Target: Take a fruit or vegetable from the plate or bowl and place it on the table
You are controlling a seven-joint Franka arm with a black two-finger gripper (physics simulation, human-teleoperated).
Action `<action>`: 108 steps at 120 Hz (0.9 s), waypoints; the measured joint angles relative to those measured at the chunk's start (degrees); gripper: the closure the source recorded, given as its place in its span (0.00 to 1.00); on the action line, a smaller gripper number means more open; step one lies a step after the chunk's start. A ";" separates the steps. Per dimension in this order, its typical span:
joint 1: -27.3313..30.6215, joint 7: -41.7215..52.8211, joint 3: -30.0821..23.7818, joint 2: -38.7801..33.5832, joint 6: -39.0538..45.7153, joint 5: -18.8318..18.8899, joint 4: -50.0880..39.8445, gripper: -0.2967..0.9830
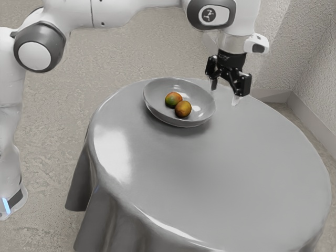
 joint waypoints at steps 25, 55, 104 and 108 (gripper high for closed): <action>2.94 -10.03 4.14 0.02 -1.13 -0.75 0.23 0.23; 7.63 -22.01 8.93 0.47 -1.89 -1.93 -2.62 0.23; 17.33 -19.66 14.45 9.50 -1.94 -7.98 -6.51 0.23; 17.55 -18.31 13.87 9.89 -1.66 -8.22 -6.36 0.23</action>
